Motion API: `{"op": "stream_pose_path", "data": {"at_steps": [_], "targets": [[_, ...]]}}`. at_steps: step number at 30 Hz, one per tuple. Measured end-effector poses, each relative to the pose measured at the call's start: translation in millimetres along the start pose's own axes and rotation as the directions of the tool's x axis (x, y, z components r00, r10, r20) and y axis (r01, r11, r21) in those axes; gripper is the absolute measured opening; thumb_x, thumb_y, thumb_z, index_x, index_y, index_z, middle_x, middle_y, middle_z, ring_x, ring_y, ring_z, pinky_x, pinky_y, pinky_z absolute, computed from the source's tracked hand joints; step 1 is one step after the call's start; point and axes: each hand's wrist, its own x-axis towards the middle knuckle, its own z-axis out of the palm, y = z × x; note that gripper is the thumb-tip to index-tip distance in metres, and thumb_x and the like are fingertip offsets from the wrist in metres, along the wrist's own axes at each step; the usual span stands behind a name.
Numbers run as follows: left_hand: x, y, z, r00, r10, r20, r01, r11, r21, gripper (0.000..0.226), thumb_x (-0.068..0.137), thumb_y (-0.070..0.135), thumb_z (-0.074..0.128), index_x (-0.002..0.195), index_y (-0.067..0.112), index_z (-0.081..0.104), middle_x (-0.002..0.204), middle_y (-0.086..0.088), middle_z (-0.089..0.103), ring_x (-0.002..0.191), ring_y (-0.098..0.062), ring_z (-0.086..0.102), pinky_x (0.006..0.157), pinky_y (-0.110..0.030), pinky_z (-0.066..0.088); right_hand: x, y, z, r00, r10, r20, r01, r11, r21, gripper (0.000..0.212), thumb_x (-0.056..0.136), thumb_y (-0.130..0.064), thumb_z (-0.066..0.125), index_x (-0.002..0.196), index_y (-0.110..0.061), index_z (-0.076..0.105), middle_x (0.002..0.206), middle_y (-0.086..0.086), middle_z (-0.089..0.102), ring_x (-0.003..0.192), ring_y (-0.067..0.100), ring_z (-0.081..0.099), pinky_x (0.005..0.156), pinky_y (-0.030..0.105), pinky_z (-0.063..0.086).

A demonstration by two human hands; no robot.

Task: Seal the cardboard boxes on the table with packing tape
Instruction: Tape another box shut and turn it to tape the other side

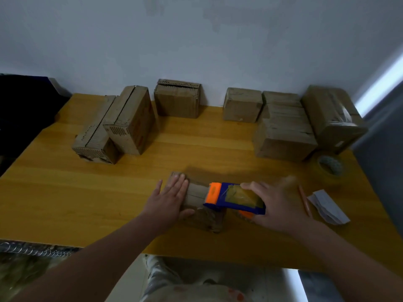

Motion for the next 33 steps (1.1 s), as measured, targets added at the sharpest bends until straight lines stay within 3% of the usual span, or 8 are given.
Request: {"op": "stream_pose_path", "data": {"at_steps": [3, 7, 10, 14, 21, 27, 33], "targets": [[1.2, 14.9, 7.8, 0.998, 0.062, 0.005, -0.062, 0.997, -0.037, 0.117, 0.047, 0.083, -0.036, 0.144, 0.017, -0.023, 0.152, -0.002, -0.027, 0.138, -0.014, -0.024, 0.112, -0.039, -0.015, -1.5, -0.3, 7.9, 1.000, 0.017, -0.025, -0.016, 1.000, 0.022, 0.069, 0.078, -0.034, 0.077, 0.138, -0.028, 0.043, 0.131, 0.000, 0.048, 0.115, 0.017, 0.049, 0.089, 0.033, 0.048], [6.0, 6.4, 16.2, 0.991, 0.116, -0.067, -0.119, 0.992, -0.032, 0.112, 0.068, 0.088, -0.013, 0.150, 0.012, -0.002, 0.154, -0.003, -0.011, 0.147, -0.023, 0.001, 0.113, -0.042, -0.007, 0.8, -8.0, 19.5, 0.998, 0.045, -0.033, -0.044, 0.998, 0.048, 0.071, 0.078, -0.030, 0.077, 0.139, -0.027, 0.042, 0.134, 0.001, 0.047, 0.119, 0.020, 0.049, 0.091, 0.036, 0.048], [9.4, -10.6, 13.9, 0.990, 0.132, -0.041, -0.135, 0.986, -0.095, 0.118, 0.059, 0.094, -0.012, 0.149, 0.017, -0.014, 0.153, 0.002, -0.021, 0.144, -0.015, -0.016, 0.113, -0.032, -0.014, 6.1, -18.6, 26.8, 0.997, 0.057, -0.056, -0.053, 0.996, 0.070, 0.071, 0.077, -0.030, 0.076, 0.139, -0.030, 0.041, 0.133, 0.001, 0.048, 0.117, 0.021, 0.051, 0.090, 0.037, 0.049], [14.9, -25.9, 2.7, 0.991, 0.135, -0.017, -0.136, 0.983, -0.127, 0.116, 0.053, 0.094, -0.018, 0.145, 0.024, -0.020, 0.152, 0.007, -0.025, 0.140, -0.007, -0.022, 0.113, -0.027, -0.016, 16.7, -38.1, 27.6, 0.996, 0.071, -0.049, -0.066, 0.993, 0.096, 0.069, 0.076, -0.026, 0.073, 0.137, -0.033, 0.041, 0.128, 0.002, 0.049, 0.112, 0.022, 0.052, 0.086, 0.036, 0.049], [22.3, -40.4, 2.2, 0.986, 0.167, -0.030, -0.170, 0.974, -0.150, 0.113, 0.056, 0.096, -0.008, 0.145, 0.028, -0.017, 0.154, 0.010, -0.018, 0.143, -0.007, -0.015, 0.115, -0.026, -0.012, 17.2, -56.8, -7.7, 0.996, 0.066, -0.067, -0.049, 0.973, 0.226, 0.064, 0.074, -0.023, 0.074, 0.129, -0.037, 0.045, 0.122, -0.003, 0.050, 0.102, 0.015, 0.053, 0.080, 0.036, 0.053], [25.4, -42.5, 2.0, 0.984, 0.179, -0.026, -0.181, 0.974, -0.139, 0.111, 0.056, 0.096, -0.005, 0.142, 0.029, -0.025, 0.152, 0.011, -0.021, 0.142, -0.006, -0.017, 0.113, -0.023, -0.014, 7.0, -42.2, -26.7, 0.998, 0.061, 0.027, -0.066, 0.964, 0.256, 0.061, 0.074, -0.032, 0.079, 0.123, -0.042, 0.044, 0.113, -0.010, 0.054, 0.090, 0.007, 0.060, 0.072, 0.035, 0.058], [26.0, -40.6, -0.3, 0.980, 0.199, -0.013, -0.199, 0.975, -0.097, 0.107, 0.059, 0.094, -0.008, 0.143, 0.029, -0.022, 0.151, 0.010, -0.024, 0.142, -0.008, -0.018, 0.112, -0.023, -0.017, -7.0, -15.8, -9.7, 0.995, 0.058, 0.086, -0.071, 0.984, 0.161, 0.066, 0.075, -0.036, 0.078, 0.129, -0.038, 0.040, 0.119, -0.007, 0.052, 0.101, 0.010, 0.054, 0.084, 0.035, 0.053]]}}
